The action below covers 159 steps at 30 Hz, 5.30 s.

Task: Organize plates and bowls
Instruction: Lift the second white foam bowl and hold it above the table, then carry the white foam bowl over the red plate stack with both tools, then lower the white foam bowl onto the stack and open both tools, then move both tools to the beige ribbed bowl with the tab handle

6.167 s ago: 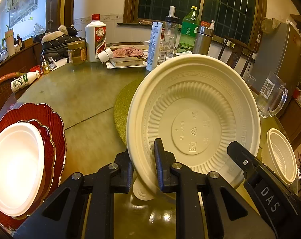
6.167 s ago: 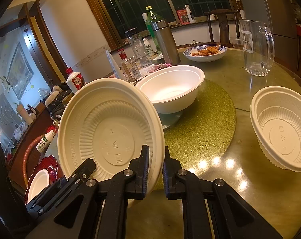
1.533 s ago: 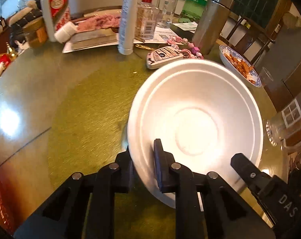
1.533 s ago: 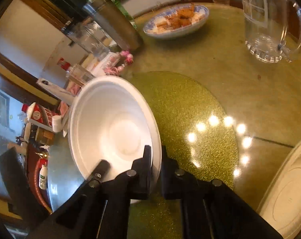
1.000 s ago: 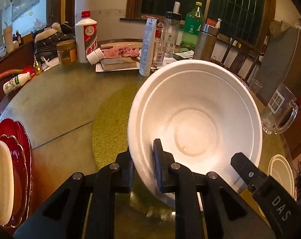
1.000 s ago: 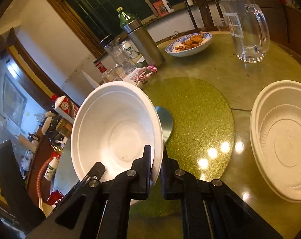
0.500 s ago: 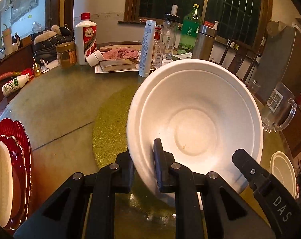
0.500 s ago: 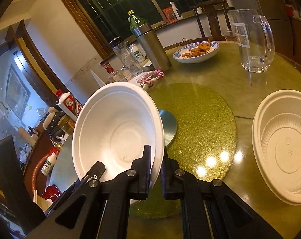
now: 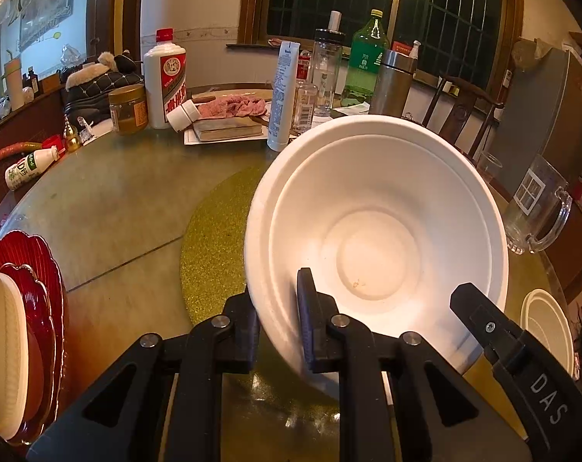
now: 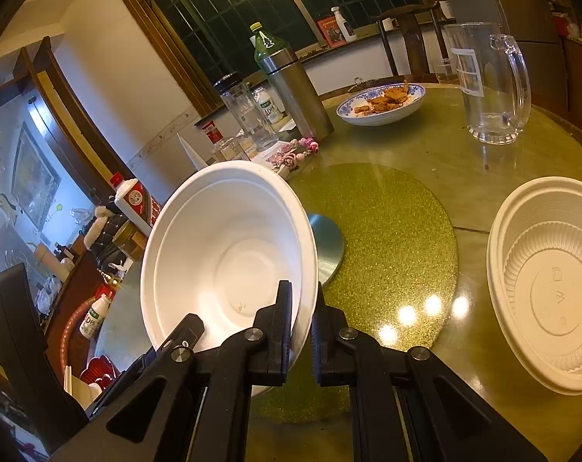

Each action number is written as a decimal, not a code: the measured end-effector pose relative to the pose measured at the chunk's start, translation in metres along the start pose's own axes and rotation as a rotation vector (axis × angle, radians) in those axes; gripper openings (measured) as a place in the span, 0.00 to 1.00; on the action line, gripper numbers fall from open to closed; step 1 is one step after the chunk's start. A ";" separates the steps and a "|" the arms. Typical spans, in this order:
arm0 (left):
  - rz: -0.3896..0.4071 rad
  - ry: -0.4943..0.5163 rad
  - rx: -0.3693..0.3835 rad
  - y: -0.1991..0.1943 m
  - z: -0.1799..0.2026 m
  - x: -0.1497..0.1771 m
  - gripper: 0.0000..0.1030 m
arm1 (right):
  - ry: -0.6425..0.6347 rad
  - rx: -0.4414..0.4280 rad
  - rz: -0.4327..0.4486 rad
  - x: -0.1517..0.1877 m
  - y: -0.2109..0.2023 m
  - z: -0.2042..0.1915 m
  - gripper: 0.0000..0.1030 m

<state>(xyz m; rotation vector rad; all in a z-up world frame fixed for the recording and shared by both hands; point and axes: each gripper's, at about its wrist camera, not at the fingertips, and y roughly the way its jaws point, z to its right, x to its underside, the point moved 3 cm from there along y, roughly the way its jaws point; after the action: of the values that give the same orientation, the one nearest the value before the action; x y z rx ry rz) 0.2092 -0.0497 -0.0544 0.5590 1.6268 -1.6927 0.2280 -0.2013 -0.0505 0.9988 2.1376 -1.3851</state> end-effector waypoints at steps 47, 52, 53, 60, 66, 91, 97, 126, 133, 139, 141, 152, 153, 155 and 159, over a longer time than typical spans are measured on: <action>0.120 -0.061 -0.104 -0.102 -0.074 0.006 0.16 | -0.127 -0.158 0.012 0.030 -0.067 -0.080 0.08; 0.142 -0.094 -0.093 -0.123 -0.093 0.007 0.16 | -0.172 -0.171 0.028 0.039 -0.085 -0.103 0.08; 0.142 -0.102 -0.091 -0.127 -0.098 0.008 0.16 | -0.176 -0.175 0.028 0.040 -0.086 -0.105 0.08; 0.139 -0.157 -0.094 -0.142 -0.131 0.016 0.16 | -0.230 -0.200 0.018 0.060 -0.100 -0.136 0.08; 0.130 -0.196 -0.109 -0.150 -0.158 0.022 0.16 | -0.265 -0.228 -0.013 0.076 -0.098 -0.160 0.08; -0.006 -0.299 -0.140 -0.145 -0.235 0.036 0.16 | -0.322 -0.319 -0.259 0.117 -0.056 -0.227 0.10; -0.047 -0.296 -0.141 -0.137 -0.237 0.042 0.16 | -0.307 -0.313 -0.306 0.122 -0.044 -0.224 0.10; -0.075 -0.277 -0.160 -0.135 -0.241 0.042 0.16 | -0.282 -0.290 -0.381 0.127 -0.028 -0.222 0.10; -0.072 -0.295 -0.165 -0.134 -0.245 0.040 0.16 | -0.267 -0.298 -0.387 0.125 -0.027 -0.223 0.13; -0.077 -0.300 -0.170 -0.132 -0.247 0.035 0.16 | -0.257 -0.301 -0.388 0.123 -0.024 -0.224 0.14; -0.084 -0.313 -0.156 -0.130 -0.249 0.033 0.16 | -0.249 -0.297 -0.391 0.121 -0.023 -0.224 0.14; -0.034 -0.442 -0.161 -0.141 -0.266 0.033 0.65 | -0.238 -0.322 -0.353 0.113 -0.027 -0.222 0.35; 0.006 -0.481 -0.158 -0.150 -0.270 0.033 0.65 | -0.236 -0.331 -0.337 0.112 -0.030 -0.222 0.38; 0.103 -0.553 -0.180 -0.171 -0.278 0.033 0.65 | -0.240 -0.350 -0.282 0.107 -0.039 -0.223 0.50; 0.342 -0.615 -0.255 -0.216 -0.284 0.031 0.81 | -0.292 -0.344 -0.136 0.099 -0.063 -0.225 0.78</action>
<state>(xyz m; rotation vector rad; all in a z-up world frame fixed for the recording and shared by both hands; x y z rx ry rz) -0.0177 0.2129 0.0364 0.1482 1.1884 -1.2170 0.1255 0.0206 0.0187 0.4962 2.1494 -1.0887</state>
